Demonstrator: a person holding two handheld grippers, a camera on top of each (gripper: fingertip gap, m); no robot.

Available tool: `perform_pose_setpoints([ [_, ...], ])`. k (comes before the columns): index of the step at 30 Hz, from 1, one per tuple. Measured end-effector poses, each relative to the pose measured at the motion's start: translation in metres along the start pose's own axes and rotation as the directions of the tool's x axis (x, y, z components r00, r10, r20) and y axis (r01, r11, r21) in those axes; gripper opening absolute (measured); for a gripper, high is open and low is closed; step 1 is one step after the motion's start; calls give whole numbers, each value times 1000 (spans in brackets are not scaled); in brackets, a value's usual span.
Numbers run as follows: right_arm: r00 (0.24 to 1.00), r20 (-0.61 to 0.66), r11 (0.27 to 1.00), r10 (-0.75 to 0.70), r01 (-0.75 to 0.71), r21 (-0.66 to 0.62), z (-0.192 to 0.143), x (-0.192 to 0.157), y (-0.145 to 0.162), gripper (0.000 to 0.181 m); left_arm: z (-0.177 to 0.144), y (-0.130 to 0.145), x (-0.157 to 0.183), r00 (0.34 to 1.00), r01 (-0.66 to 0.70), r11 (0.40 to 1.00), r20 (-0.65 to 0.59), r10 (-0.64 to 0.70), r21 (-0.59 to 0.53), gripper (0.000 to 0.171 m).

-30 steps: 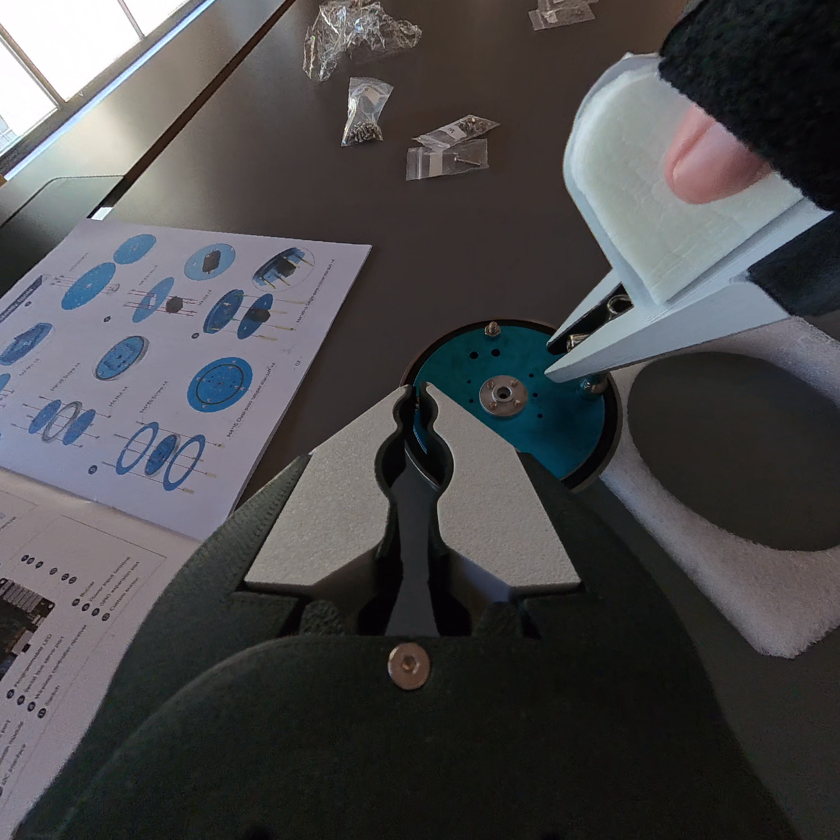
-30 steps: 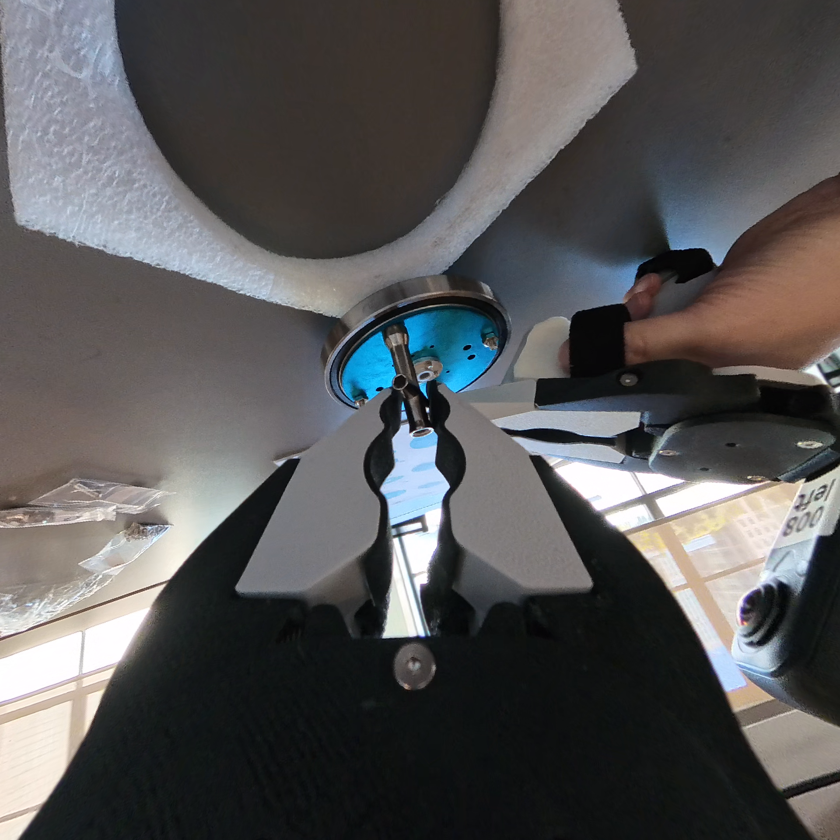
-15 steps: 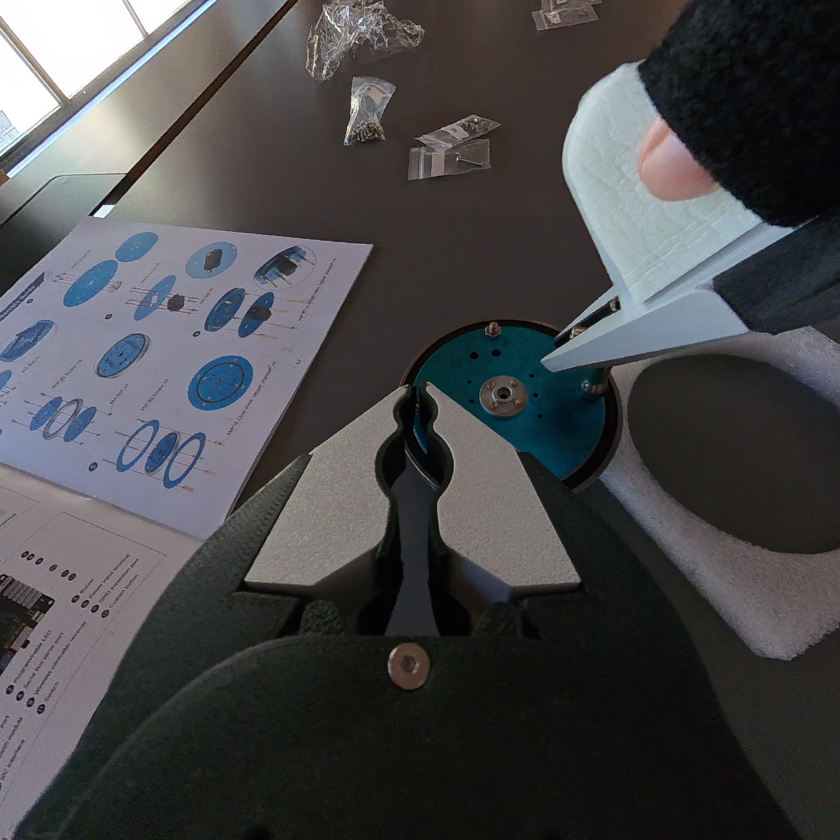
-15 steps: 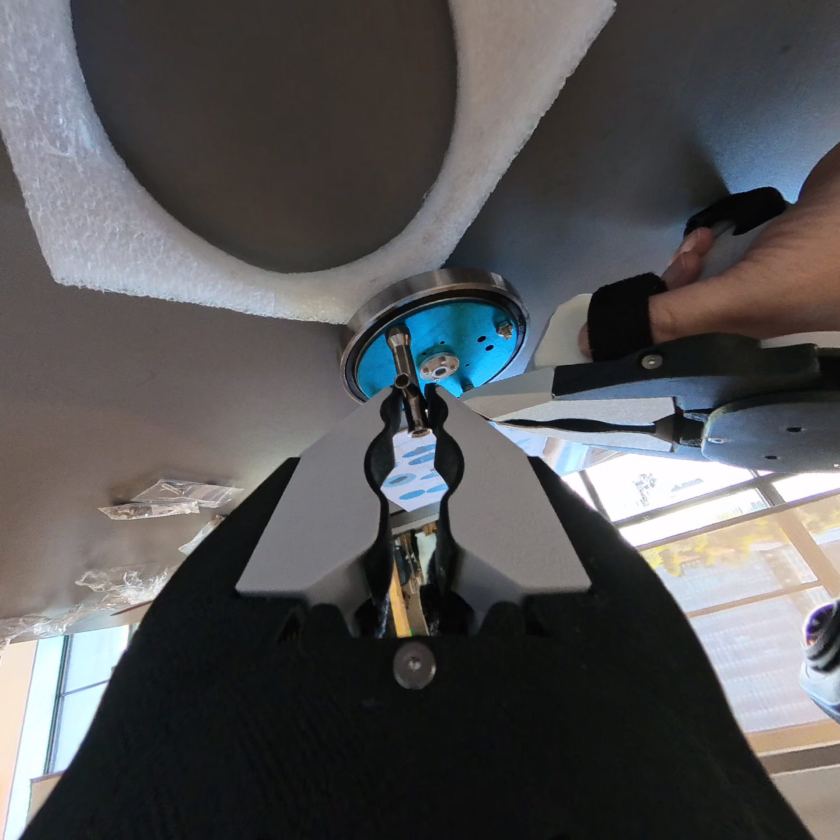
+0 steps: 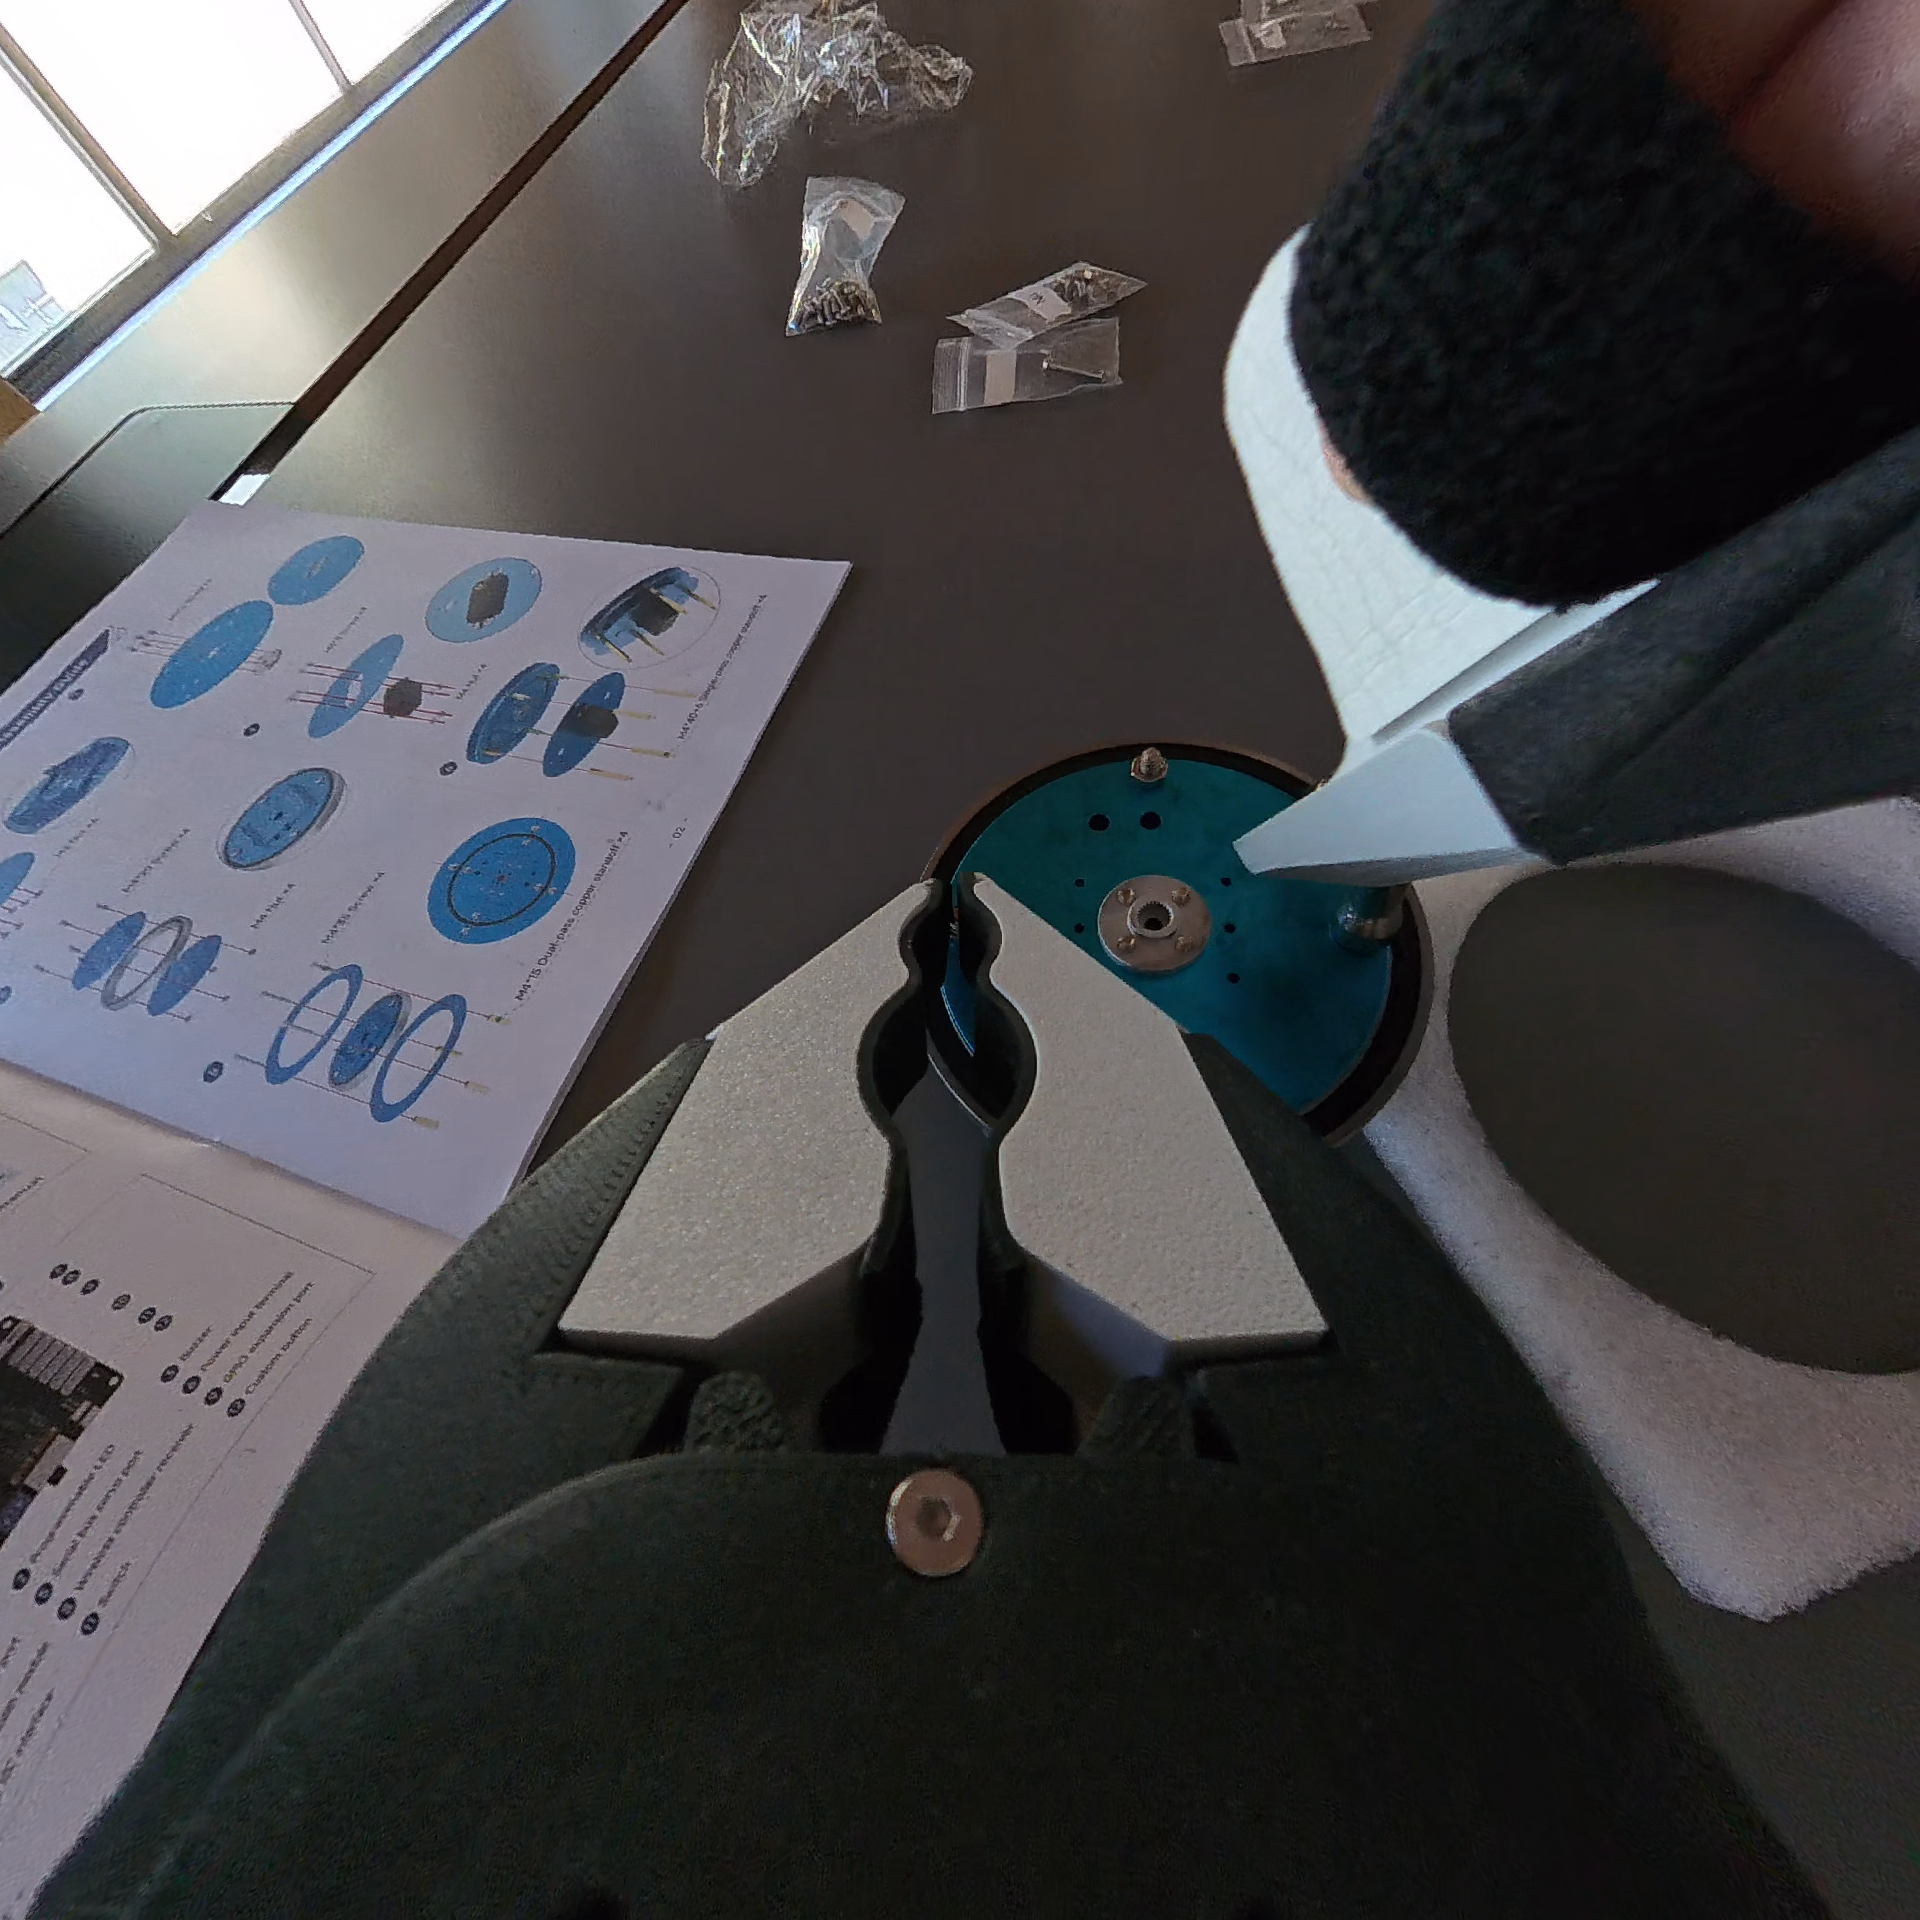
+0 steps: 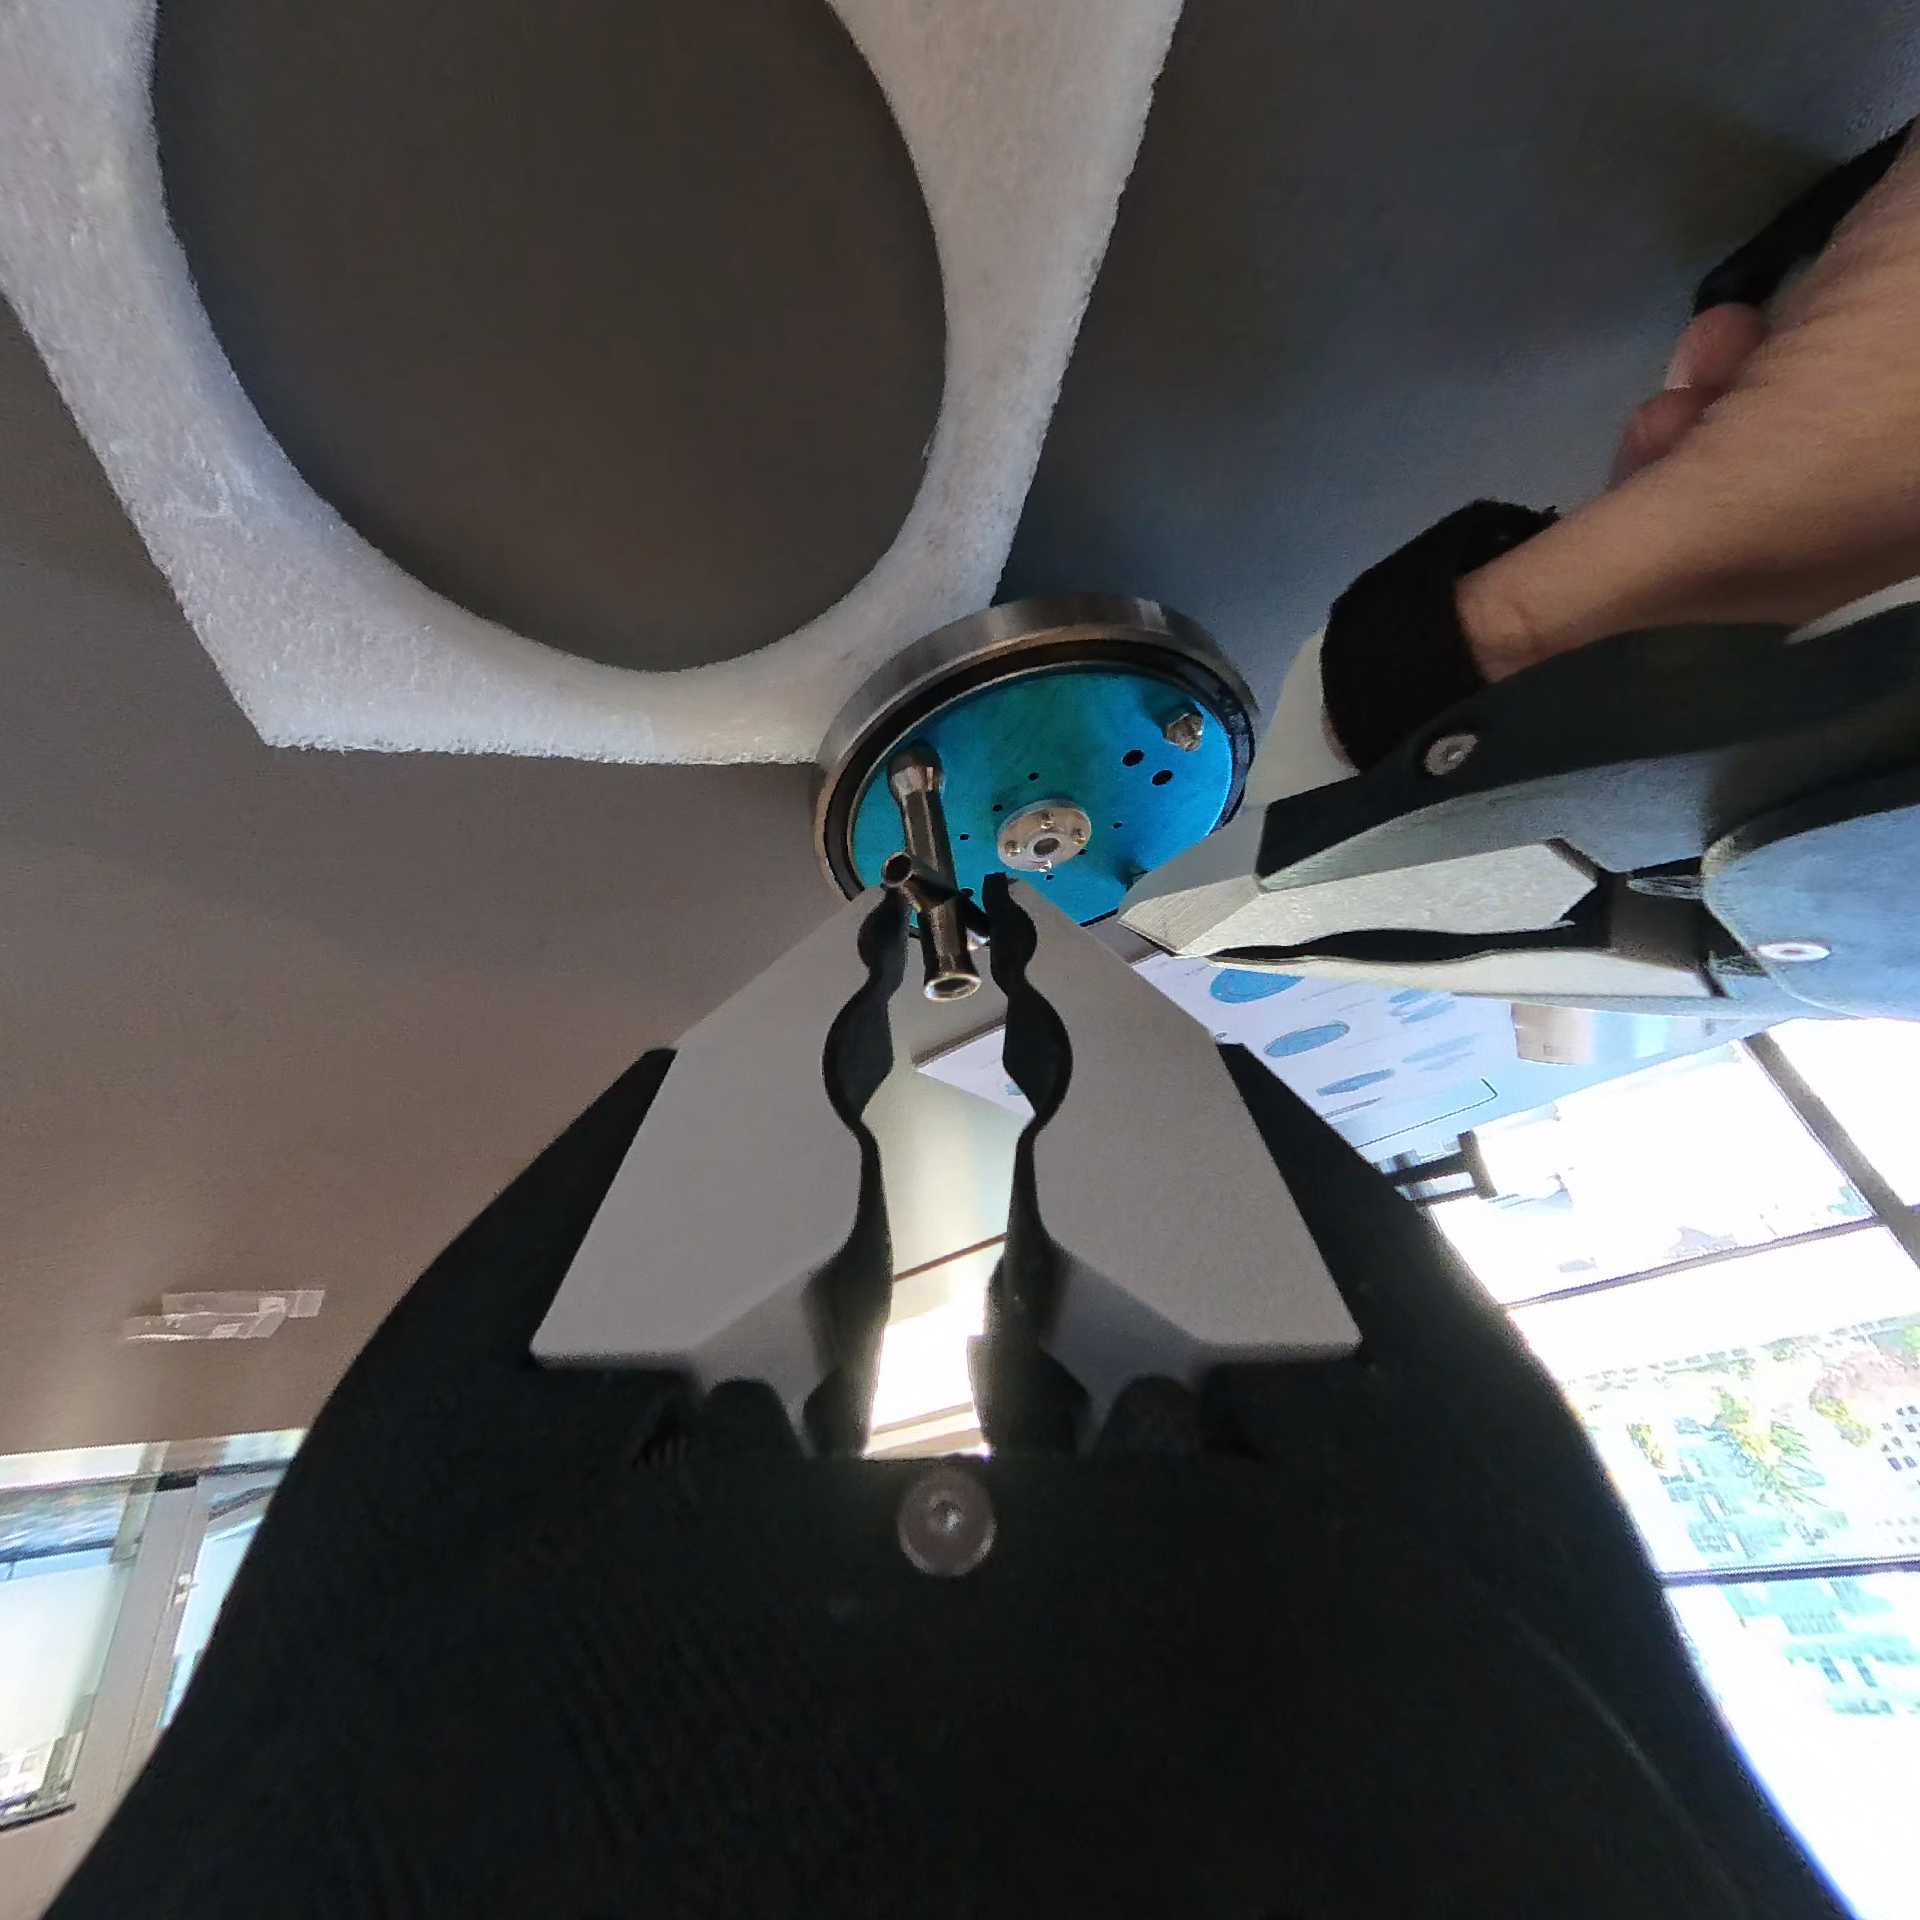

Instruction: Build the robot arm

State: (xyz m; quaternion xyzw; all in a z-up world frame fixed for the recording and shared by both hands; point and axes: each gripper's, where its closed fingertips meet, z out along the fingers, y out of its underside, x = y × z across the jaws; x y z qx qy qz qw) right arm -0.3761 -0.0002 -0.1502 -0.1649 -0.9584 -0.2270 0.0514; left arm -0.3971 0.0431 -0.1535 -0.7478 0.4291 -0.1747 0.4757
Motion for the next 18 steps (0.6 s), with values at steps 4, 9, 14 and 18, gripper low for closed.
perform_pose_setpoints([
  [4,1000,26,1000,11,-11,-23,-1,1,0,14,0,0,0,1000,-19,1000,21,19,-1,0],
  [9,994,83,997,76,-73,-38,-2,1,-3,15,0,0,0,998,-32,999,55,32,-5,0],
  [14,982,123,990,140,-135,-47,-3,0,-3,16,0,0,0,996,-42,999,76,42,-6,0],
  [18,960,178,976,216,-209,-55,-4,-2,-3,17,0,0,-1,995,-43,999,90,44,-8,0],
])
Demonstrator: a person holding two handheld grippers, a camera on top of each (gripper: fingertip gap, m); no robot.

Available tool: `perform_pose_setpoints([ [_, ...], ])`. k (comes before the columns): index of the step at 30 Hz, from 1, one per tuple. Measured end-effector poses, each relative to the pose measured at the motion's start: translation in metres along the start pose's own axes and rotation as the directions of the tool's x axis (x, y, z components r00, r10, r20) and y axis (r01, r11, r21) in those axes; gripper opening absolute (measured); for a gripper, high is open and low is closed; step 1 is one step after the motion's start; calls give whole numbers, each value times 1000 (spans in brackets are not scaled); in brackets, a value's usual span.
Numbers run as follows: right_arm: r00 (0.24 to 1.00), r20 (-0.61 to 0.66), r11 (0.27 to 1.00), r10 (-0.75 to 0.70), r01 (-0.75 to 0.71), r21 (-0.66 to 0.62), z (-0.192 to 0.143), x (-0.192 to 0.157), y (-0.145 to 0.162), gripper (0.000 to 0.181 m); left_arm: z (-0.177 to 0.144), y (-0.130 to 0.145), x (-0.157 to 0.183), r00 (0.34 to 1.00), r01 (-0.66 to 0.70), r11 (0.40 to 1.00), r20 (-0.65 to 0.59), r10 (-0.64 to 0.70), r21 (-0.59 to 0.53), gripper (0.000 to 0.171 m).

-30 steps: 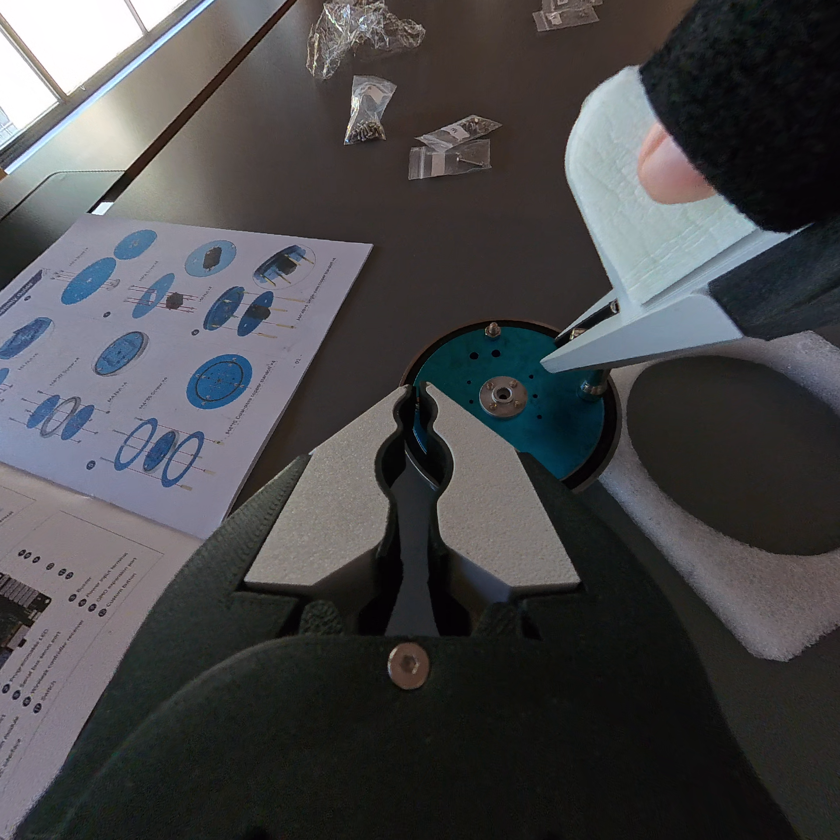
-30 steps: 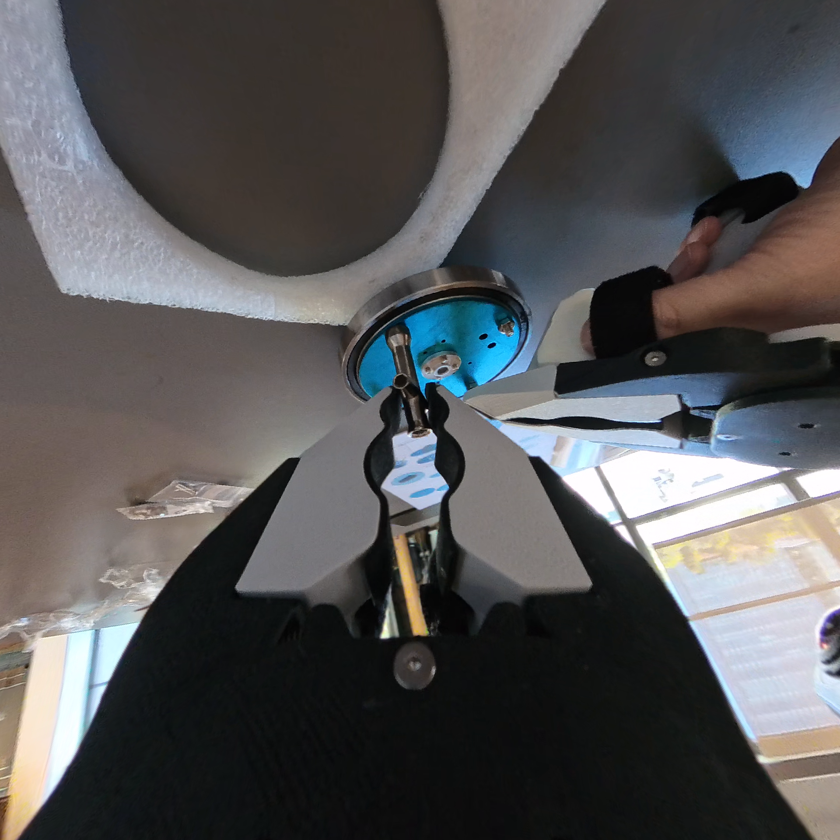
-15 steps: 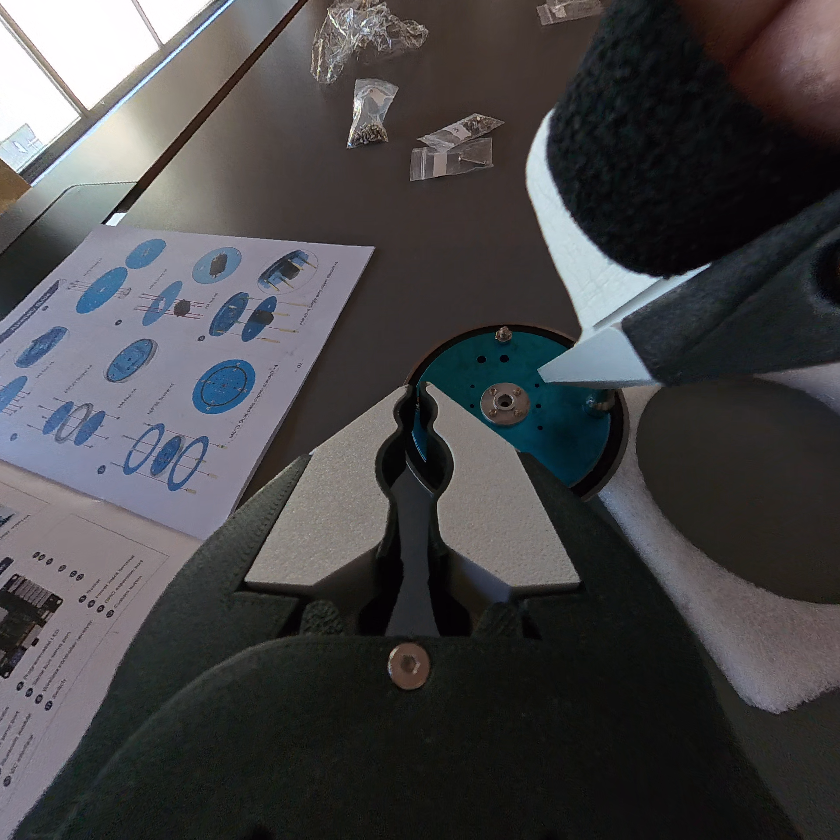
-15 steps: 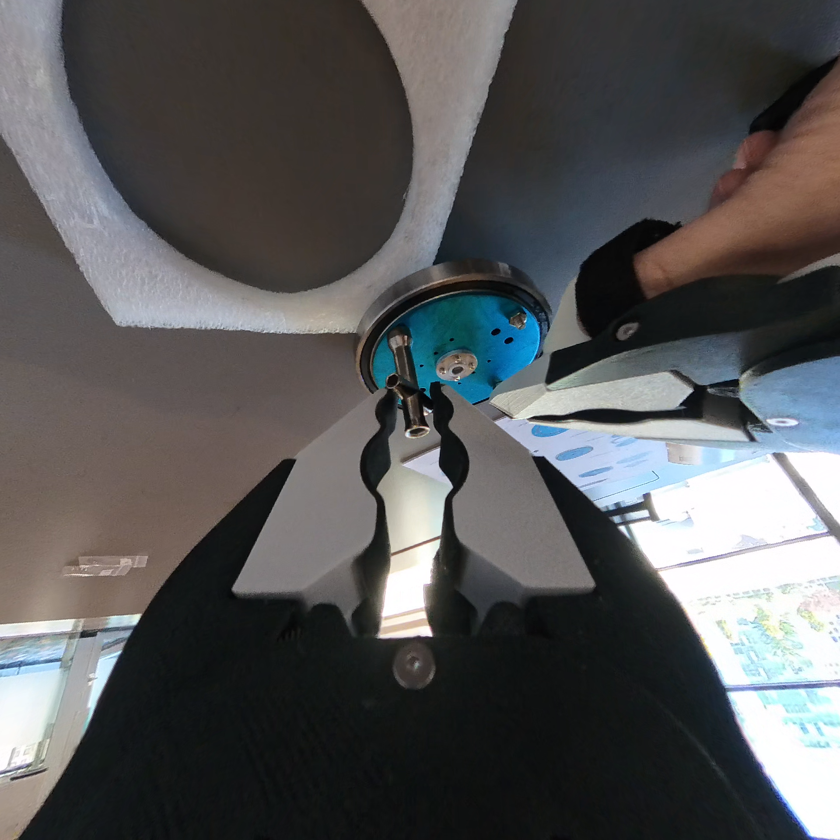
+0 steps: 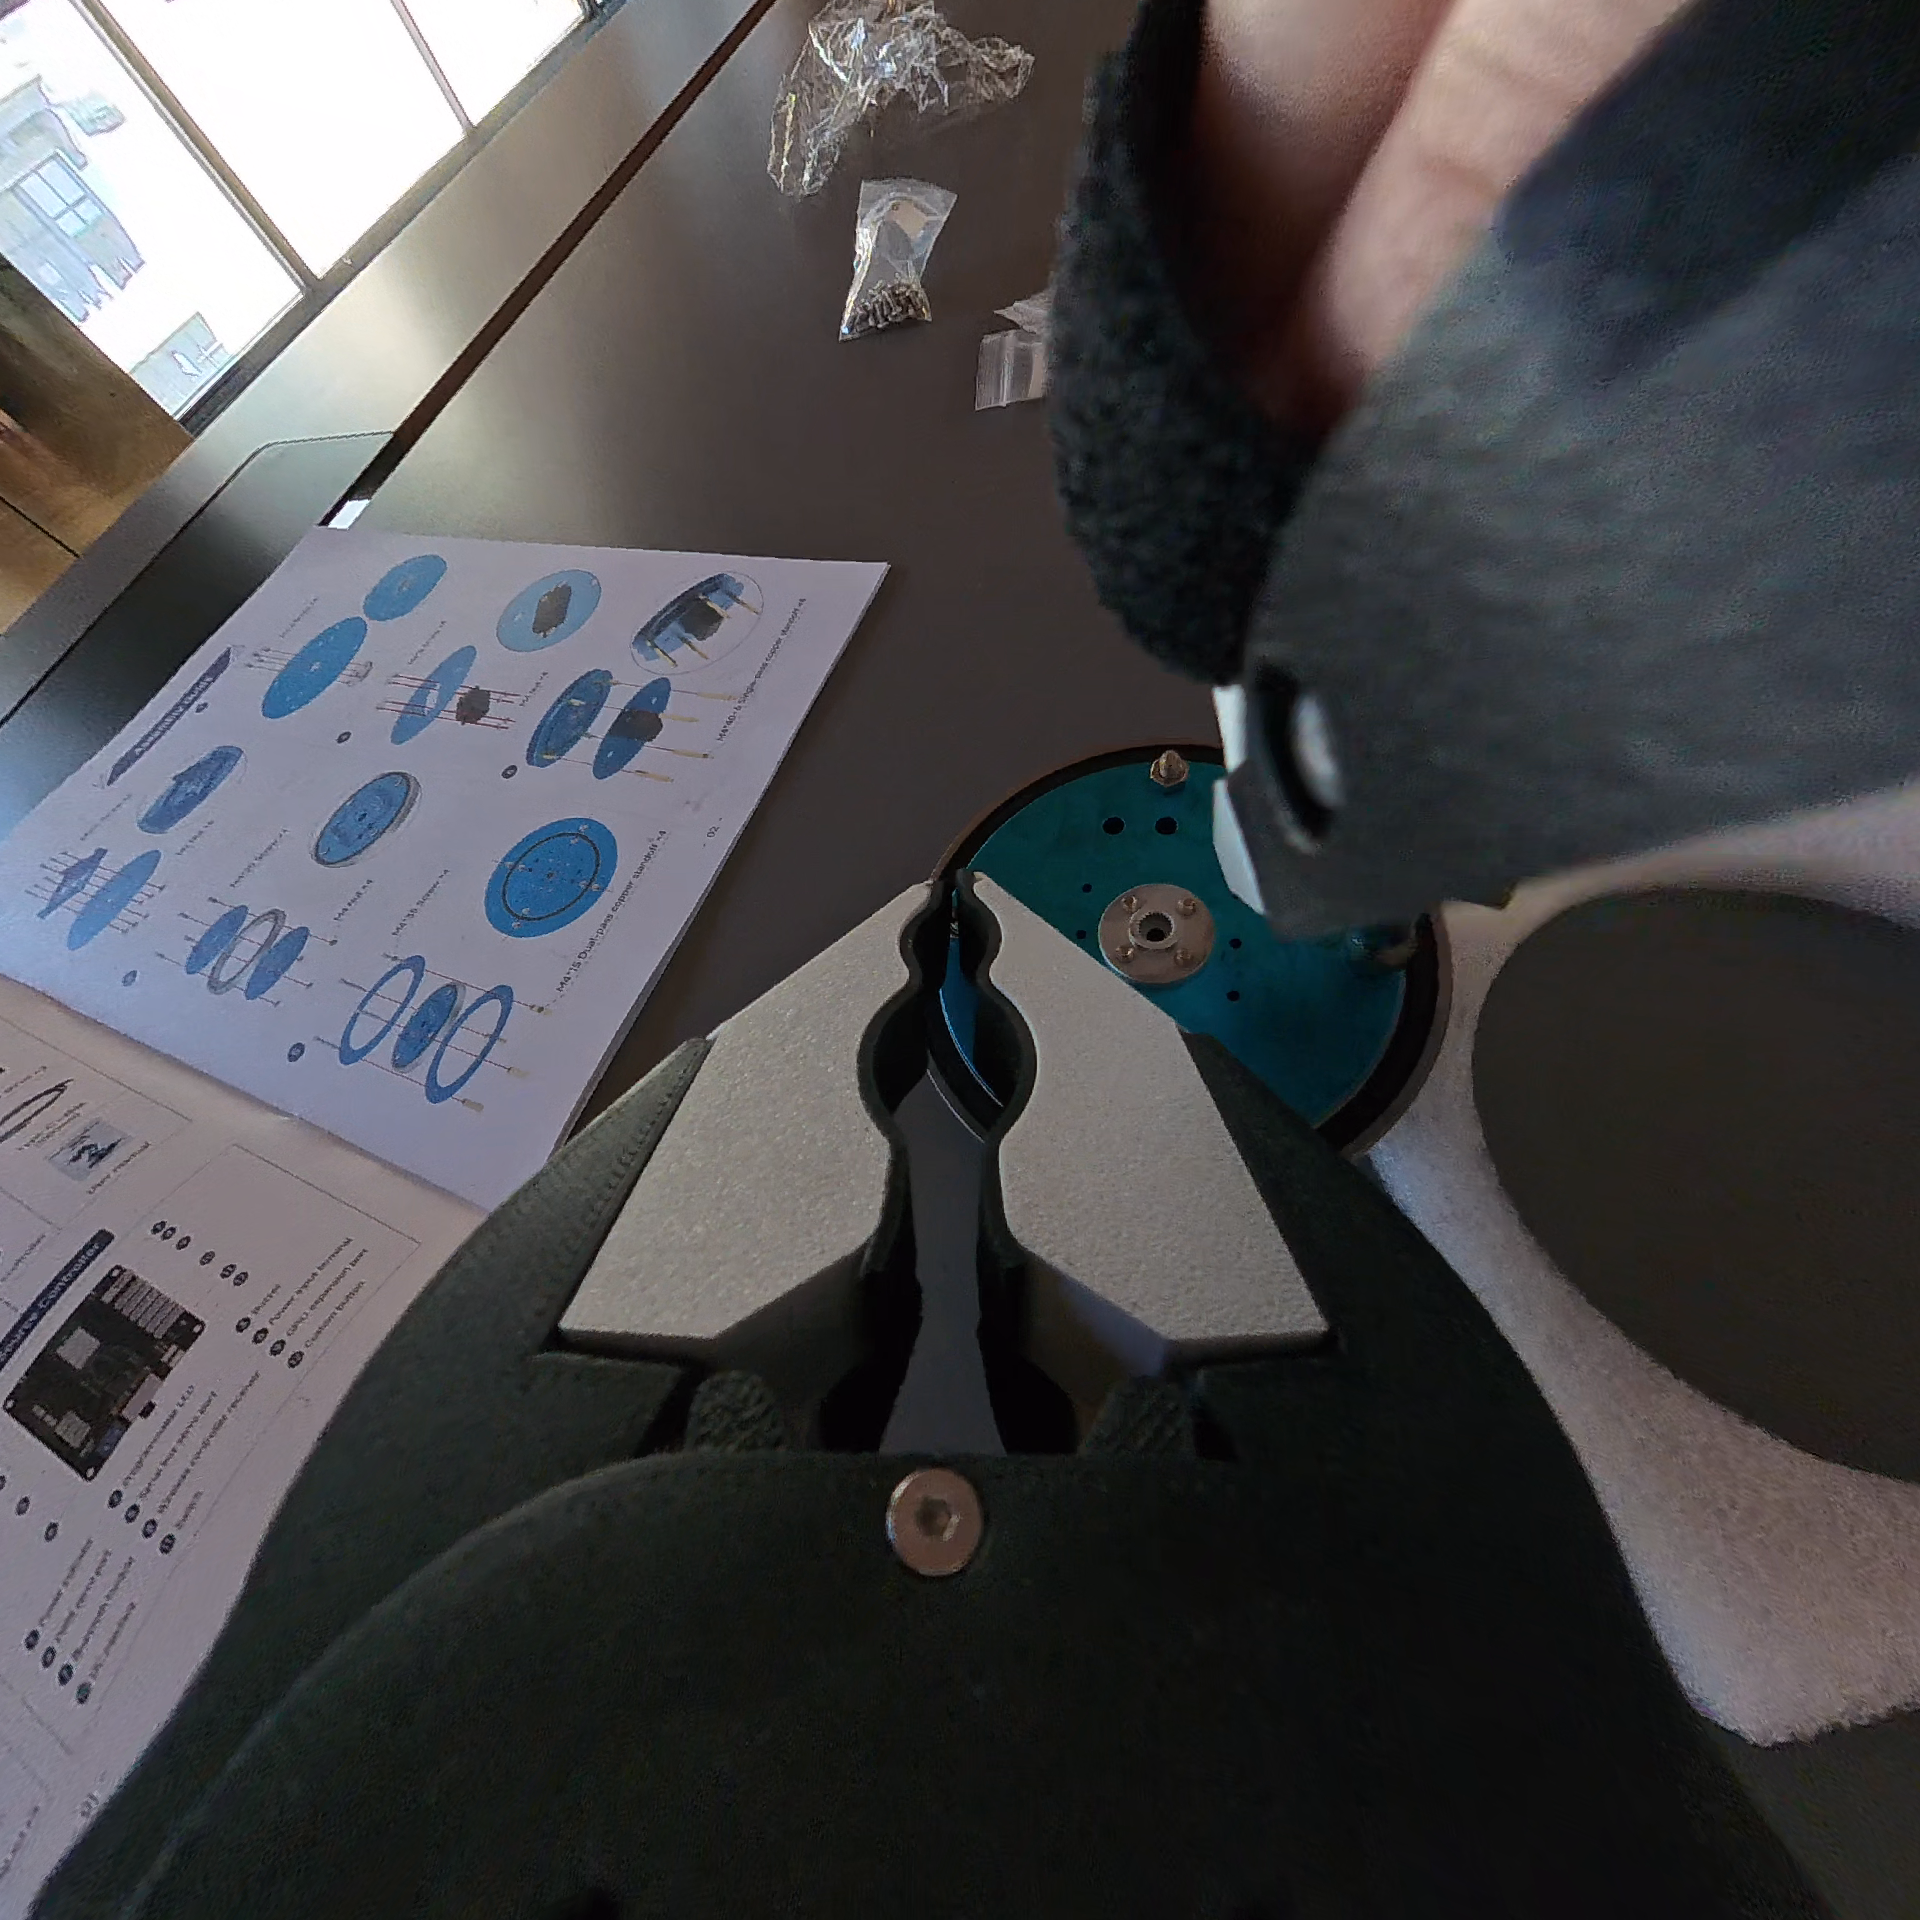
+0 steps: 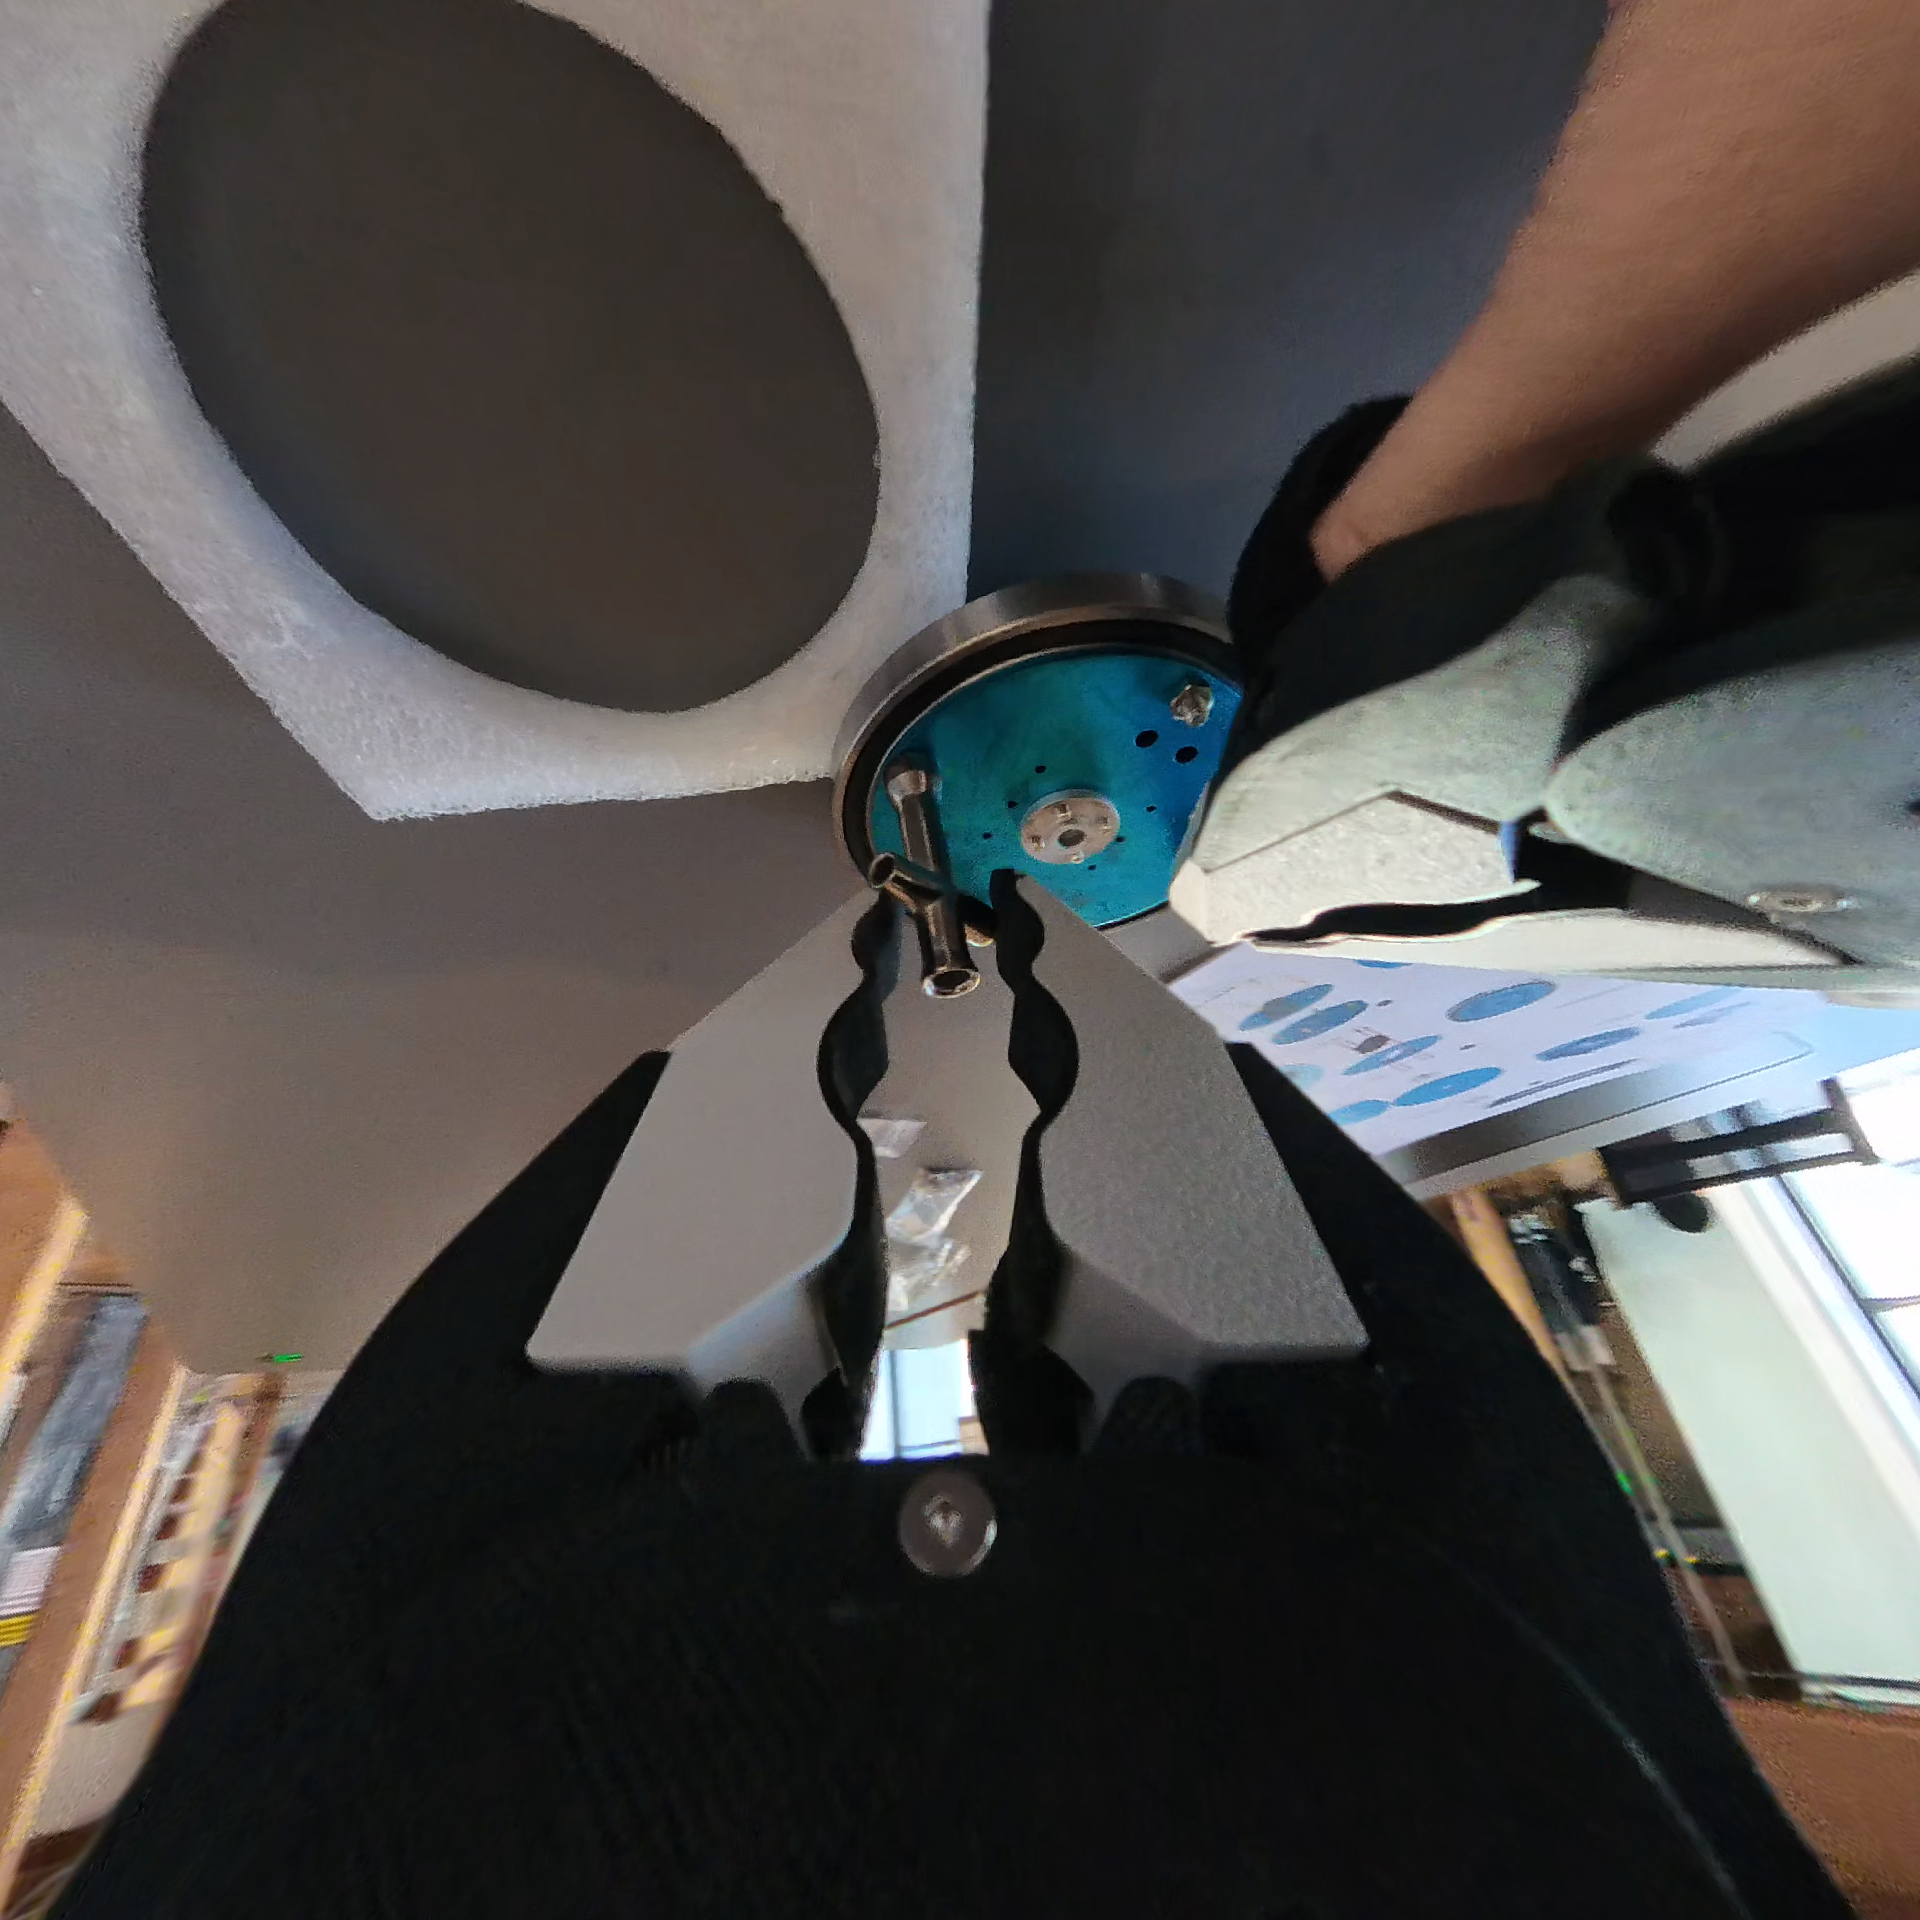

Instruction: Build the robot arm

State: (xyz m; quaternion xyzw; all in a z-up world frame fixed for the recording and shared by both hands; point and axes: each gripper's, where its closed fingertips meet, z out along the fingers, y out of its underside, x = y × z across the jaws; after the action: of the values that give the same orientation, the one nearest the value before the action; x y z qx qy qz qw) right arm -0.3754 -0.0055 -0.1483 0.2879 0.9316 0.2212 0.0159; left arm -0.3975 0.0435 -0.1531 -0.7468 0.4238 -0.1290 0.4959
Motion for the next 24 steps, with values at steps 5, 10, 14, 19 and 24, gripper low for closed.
perform_pose_setpoints([
  [5,999,23,999,48,-47,-14,0,-3,0,16,0,0,0,1000,17,1000,2,-17,-1,0],
  [10,1000,9,1000,27,-28,12,-1,-4,-1,16,0,0,0,1000,7,1000,11,-7,0,0],
  [14,1000,-14,998,21,-20,64,-1,-2,-3,16,-1,0,0,1000,0,1000,18,0,0,0],
  [19,992,-121,988,-37,54,142,-5,6,-5,16,-1,0,0,1000,3,1000,14,-3,0,0],
  [24,985,-153,962,-73,110,249,-12,4,-8,20,0,0,0,1000,3,1000,10,-3,1,0],
])
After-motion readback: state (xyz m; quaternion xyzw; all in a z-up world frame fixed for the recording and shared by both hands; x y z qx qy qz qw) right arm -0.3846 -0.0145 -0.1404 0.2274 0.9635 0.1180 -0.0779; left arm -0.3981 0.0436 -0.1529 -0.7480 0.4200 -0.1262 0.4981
